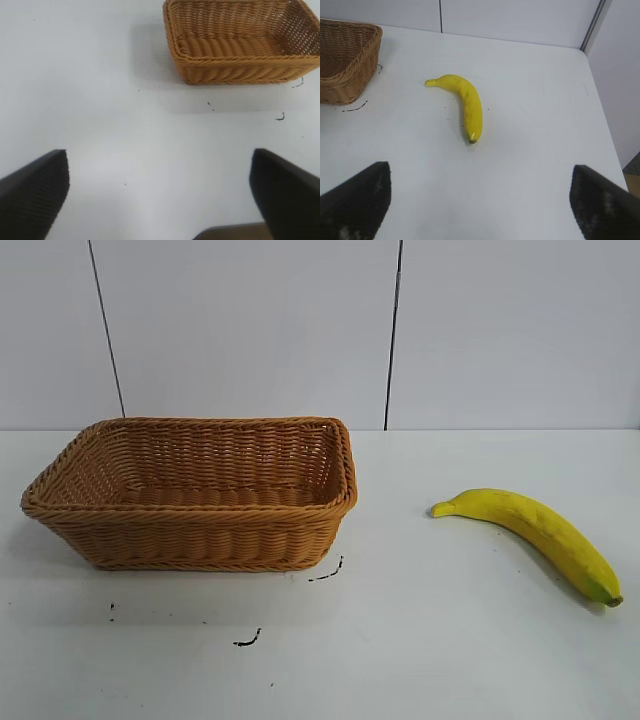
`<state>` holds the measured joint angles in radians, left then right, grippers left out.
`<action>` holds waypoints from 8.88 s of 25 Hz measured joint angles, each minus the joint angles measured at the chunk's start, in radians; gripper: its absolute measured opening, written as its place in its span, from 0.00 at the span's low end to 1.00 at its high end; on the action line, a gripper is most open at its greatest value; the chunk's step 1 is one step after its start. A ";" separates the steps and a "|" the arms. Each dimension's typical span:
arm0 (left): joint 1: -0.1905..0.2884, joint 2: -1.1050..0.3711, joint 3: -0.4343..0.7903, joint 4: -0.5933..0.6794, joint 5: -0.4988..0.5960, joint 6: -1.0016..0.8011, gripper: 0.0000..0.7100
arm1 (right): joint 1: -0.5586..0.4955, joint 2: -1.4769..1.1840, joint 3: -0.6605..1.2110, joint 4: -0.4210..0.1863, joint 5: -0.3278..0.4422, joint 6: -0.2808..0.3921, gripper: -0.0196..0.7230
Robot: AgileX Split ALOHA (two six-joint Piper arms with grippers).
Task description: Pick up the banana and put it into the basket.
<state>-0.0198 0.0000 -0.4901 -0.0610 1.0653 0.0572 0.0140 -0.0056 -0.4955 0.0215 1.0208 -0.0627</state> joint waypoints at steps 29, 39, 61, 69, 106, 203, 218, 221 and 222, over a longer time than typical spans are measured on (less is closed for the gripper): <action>0.000 0.000 0.000 0.000 0.000 0.000 0.98 | 0.000 0.720 -0.442 -0.013 -0.021 0.048 0.96; 0.000 0.000 0.000 0.000 0.000 0.000 0.98 | 0.000 1.317 -0.768 -0.013 -0.017 0.048 0.96; 0.000 0.000 0.000 0.000 0.000 0.000 0.98 | 0.017 1.840 -0.962 -0.002 -0.021 -0.275 0.96; 0.000 0.000 0.000 0.000 0.000 0.000 0.98 | 0.060 1.840 -0.964 0.029 -0.034 -0.303 0.96; 0.000 0.000 0.000 0.000 0.000 0.000 0.98 | 0.060 2.203 -0.965 -0.006 -0.221 -0.203 0.91; 0.000 0.000 0.000 0.000 0.000 0.000 0.98 | 0.684 2.365 -1.508 -0.215 -0.367 -0.192 0.84; 0.000 0.000 0.000 0.000 0.000 0.000 0.98 | 0.507 2.284 -1.732 0.071 0.061 0.005 0.84; 0.000 0.000 0.000 0.000 0.000 0.000 0.98 | 0.443 2.284 -1.732 0.048 0.083 0.045 0.84; 0.000 0.000 0.000 0.000 0.000 0.000 0.98 | 0.417 2.284 -1.732 0.034 0.094 0.054 0.84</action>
<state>-0.0198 0.0000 -0.4901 -0.0610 1.0653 0.0572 0.4314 2.2784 -2.2279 0.0553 1.1150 -0.0089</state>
